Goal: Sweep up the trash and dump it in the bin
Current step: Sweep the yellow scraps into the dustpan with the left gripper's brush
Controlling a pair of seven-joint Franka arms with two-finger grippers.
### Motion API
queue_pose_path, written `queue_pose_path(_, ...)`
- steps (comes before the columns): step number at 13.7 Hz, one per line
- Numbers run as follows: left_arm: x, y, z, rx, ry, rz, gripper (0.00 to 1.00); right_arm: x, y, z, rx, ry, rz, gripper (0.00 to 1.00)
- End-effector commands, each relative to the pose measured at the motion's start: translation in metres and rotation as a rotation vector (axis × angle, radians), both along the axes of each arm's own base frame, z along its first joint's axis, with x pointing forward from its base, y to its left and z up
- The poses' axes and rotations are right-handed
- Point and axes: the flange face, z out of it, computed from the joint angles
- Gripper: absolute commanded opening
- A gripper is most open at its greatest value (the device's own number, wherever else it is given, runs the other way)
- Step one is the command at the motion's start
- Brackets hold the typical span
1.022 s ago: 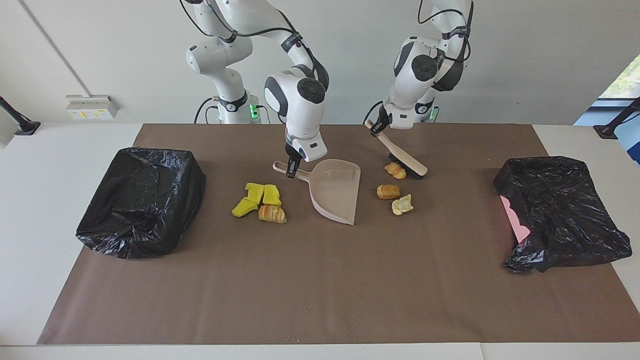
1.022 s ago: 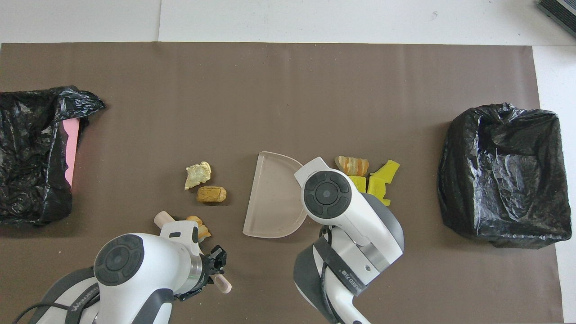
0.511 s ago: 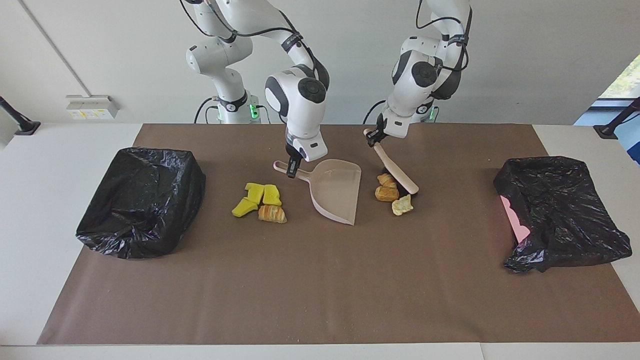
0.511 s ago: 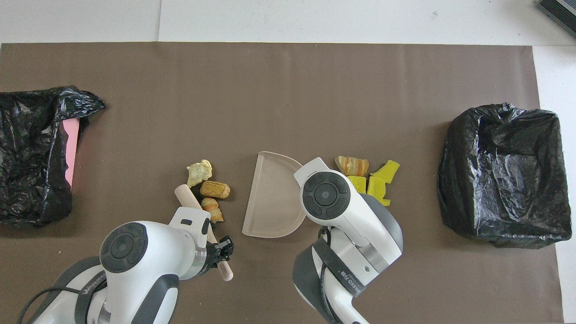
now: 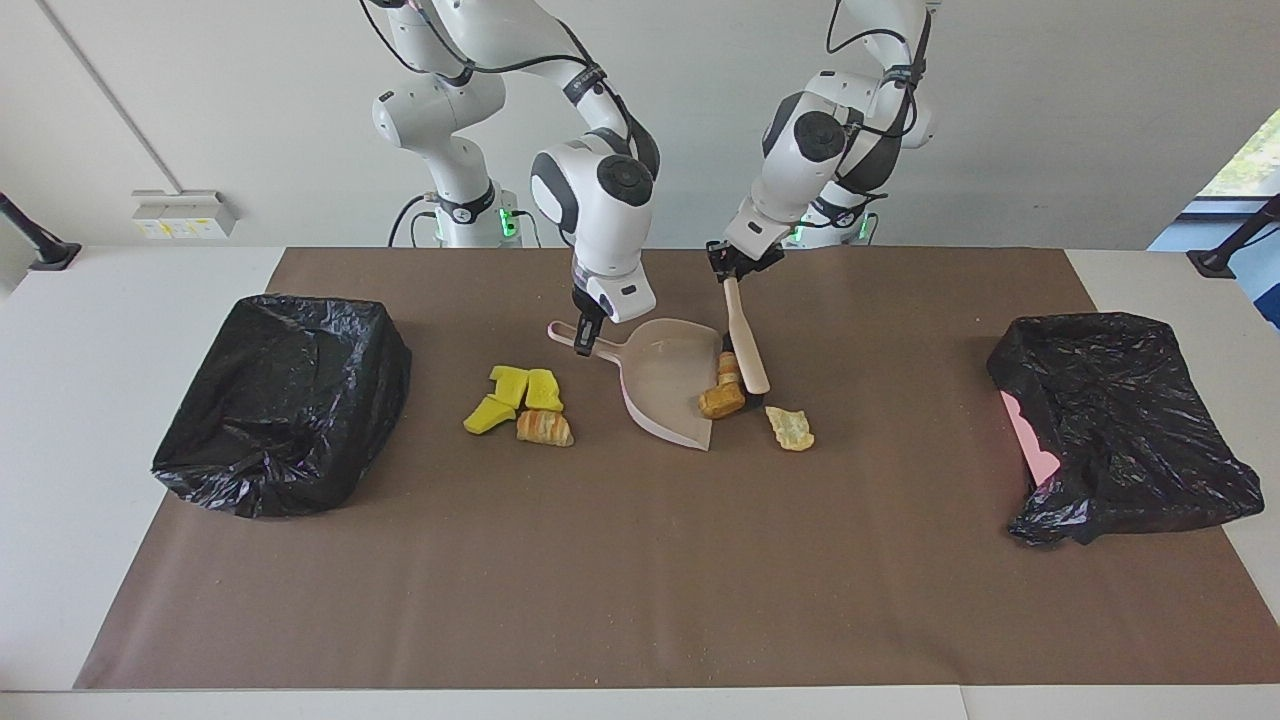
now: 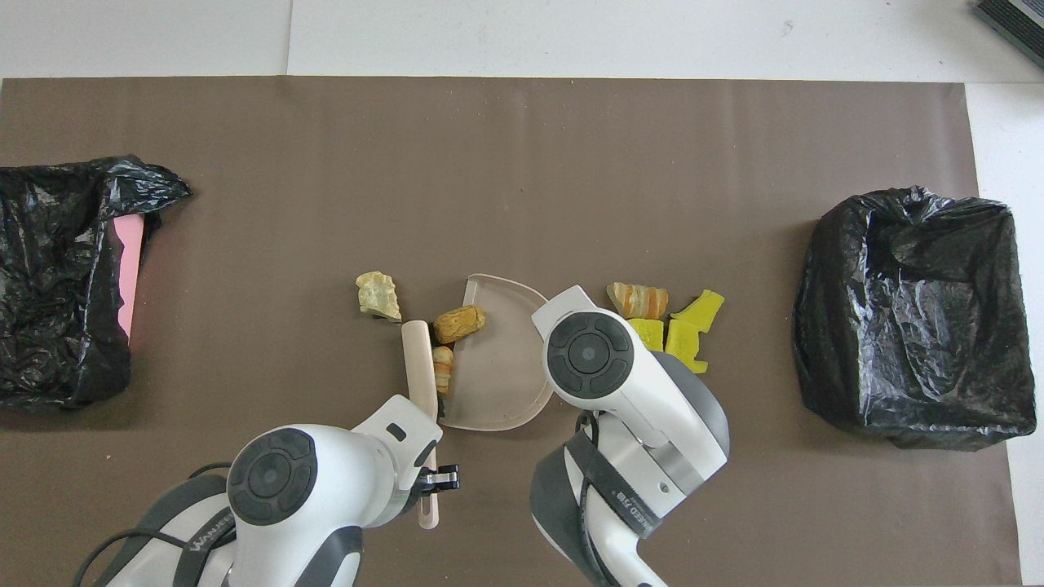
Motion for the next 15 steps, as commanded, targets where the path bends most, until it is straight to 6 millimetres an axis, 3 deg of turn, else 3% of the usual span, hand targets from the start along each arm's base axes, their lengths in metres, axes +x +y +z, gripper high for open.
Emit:
queue_pose_path(1, -0.009, -0.036, 0.012, -0.056, -0.044, -0.113, 0.00, 0.000, 0.003, -0.005, -0.002, -0.027, -0.018, 0.00)
queue_pose_path(3, 0.009, -0.051, 0.026, -0.071, -0.043, -0.119, 0.00, 0.000, 0.003, -0.005, -0.002, -0.027, -0.018, 0.00)
queue_pose_path(5, 0.045, -0.039, 0.051, -0.078, -0.032, -0.075, 0.00, 0.000, 0.003, -0.004, -0.001, -0.028, -0.018, 0.00)
queue_pose_path(8, 0.087, 0.003, 0.069, -0.080, -0.103, -0.135, 0.00, 0.000, 0.003, -0.005, -0.002, -0.027, -0.018, 0.00)
queue_pose_path(12, 0.127, 0.068, 0.057, 0.020, -0.157, -0.246, 0.00, 0.000, 0.003, -0.005, -0.001, -0.026, -0.020, 0.00)
queue_pose_path(14, 0.147, 0.118, 0.054, 0.043, -0.173, -0.303, 0.00, 0.000, 0.003, -0.004, -0.001, -0.028, -0.019, 0.00)
queue_pose_path(15, 0.156, 0.140, 0.039, 0.045, -0.144, -0.326, 0.00, 0.000, 0.003, -0.005, -0.001, -0.026, -0.020, 0.00)
